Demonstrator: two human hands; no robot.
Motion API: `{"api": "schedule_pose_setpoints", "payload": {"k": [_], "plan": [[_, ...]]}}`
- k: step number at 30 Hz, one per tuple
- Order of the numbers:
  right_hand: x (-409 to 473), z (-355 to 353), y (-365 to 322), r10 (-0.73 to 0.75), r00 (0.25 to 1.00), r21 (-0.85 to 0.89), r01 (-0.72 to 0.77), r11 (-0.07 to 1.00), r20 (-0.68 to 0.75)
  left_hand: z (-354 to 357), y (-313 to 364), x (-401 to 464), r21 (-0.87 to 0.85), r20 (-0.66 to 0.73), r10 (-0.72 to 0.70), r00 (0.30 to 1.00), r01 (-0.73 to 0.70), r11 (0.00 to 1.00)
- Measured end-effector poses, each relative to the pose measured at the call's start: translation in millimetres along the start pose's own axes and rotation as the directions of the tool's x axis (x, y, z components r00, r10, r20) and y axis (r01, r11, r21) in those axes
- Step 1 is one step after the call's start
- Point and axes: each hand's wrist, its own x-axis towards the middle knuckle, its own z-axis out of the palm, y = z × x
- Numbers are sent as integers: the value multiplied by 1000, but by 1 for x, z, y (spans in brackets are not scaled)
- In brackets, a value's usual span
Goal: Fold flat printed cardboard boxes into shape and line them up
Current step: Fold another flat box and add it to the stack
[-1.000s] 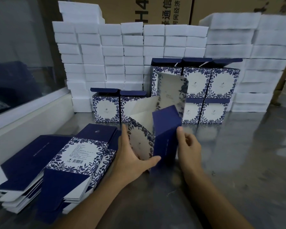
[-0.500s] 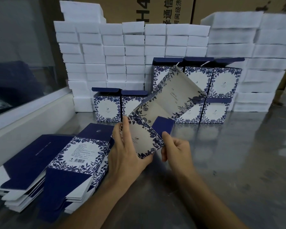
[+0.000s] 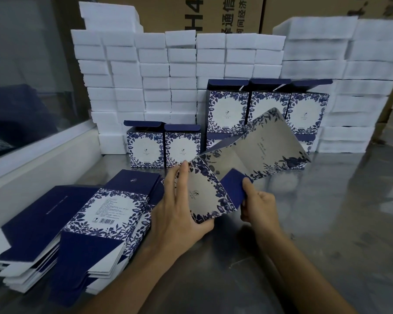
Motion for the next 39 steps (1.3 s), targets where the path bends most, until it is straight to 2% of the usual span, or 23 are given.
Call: {"api": "schedule_pose_setpoints", "payload": {"k": [5,11,15,19,25,26,28,31,34,36,37,39], "plan": [[2,-1,1,-8,1000,-40,7,999,-10,-1,0,0,-19,-14,36,999,-36,999],[5,-5,-2,87,985,117,-70,991,-148,1,-2,-2,-127,-7,58,998,-59,990],[5,-10,-7,7,980,51,3,999,-201,0,-1,-3,-180,-9,69,998,-70,981],[1,-7,-8,-62,971,60,78,995,-230,0,0,-3,-277,-2,59,998,-57,959],[-2,3,-10,-45,998,151,52,987,-52,3,0,-6,-413,68,-26,997,52,909],[-1,4,-9,-18,999,167,24,986,-36,3,0,-6,-476,80,-46,996,79,876],[2,3,-9,41,999,173,-45,984,25,2,2,-4,-653,134,-75,988,144,743],[4,3,-11,21,990,121,-38,992,141,-1,8,2,-855,219,-161,962,269,444],[2,4,-17,-22,972,68,6,998,234,-6,5,9,-887,358,-306,882,424,183],[-2,7,-20,-46,955,47,34,998,294,-8,0,14,-856,468,-383,797,516,28],[-5,9,-21,-68,948,41,58,997,311,-10,-2,16,-842,497,-404,768,540,-10],[-10,13,-23,-136,940,22,136,991,314,-14,-5,19,-844,507,-384,772,535,-41]]}}
